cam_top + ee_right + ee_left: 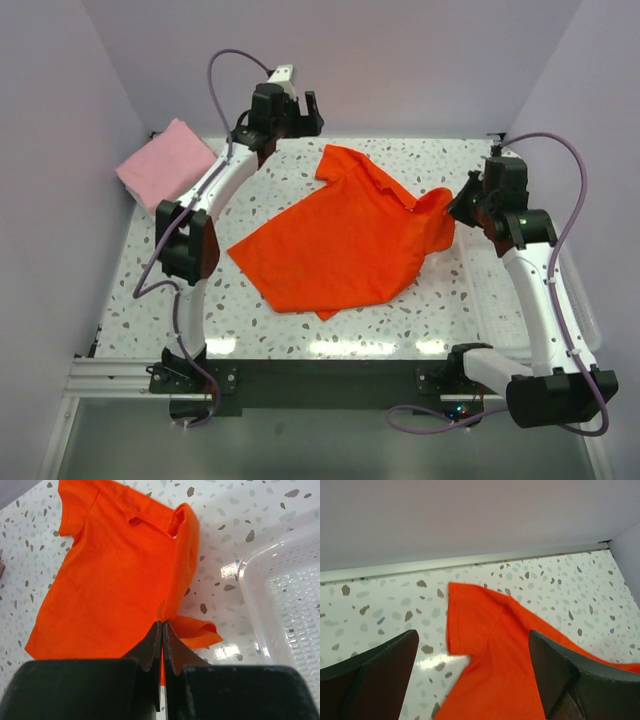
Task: Fold and stack the t-shirts
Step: Flatten the tshirt out
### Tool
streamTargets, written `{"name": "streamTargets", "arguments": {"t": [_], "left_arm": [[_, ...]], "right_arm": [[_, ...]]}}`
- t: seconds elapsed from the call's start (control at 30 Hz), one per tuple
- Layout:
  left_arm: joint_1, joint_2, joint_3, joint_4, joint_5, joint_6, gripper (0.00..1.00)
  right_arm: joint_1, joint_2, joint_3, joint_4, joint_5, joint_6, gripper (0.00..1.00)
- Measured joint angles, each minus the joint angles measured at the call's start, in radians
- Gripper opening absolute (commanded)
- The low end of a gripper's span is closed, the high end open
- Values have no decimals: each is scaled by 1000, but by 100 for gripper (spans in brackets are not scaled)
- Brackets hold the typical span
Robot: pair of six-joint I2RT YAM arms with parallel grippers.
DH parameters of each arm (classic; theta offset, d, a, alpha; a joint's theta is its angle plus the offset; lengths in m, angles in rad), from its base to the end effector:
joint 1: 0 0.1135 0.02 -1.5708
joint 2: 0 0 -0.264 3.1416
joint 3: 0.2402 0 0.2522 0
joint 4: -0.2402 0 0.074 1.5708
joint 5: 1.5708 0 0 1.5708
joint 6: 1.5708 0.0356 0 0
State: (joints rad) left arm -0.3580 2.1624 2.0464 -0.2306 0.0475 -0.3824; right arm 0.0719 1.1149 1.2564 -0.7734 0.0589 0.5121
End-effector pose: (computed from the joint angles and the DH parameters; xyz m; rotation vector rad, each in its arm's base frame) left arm 0.4869 -0.1840 0.3267 0.0088 1.9548 -0.5398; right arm 0.2258 0.0142 0.3798 0.5156 2.1528 0.2608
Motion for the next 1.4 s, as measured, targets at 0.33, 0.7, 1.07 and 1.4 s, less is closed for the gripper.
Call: {"name": "streamTargets", "arguments": {"t": [0.33, 0.7, 1.07, 1.4], "left_arm": [[-78, -592, -602, -75, -58, -95, 98], [-35, -838, -1098, -273, -219, -238, 74], [94, -755, -1137, -233, -224, -204, 56], [100, -638, -1131, -221, -217, -172, 54]], "right_arm": [[0, 15, -71, 28, -27, 0, 0], [31, 62, -101, 55, -75, 0, 0], [61, 86, -99, 65, -107, 5, 0], [67, 81, -99, 65, -109, 7, 0]]}}
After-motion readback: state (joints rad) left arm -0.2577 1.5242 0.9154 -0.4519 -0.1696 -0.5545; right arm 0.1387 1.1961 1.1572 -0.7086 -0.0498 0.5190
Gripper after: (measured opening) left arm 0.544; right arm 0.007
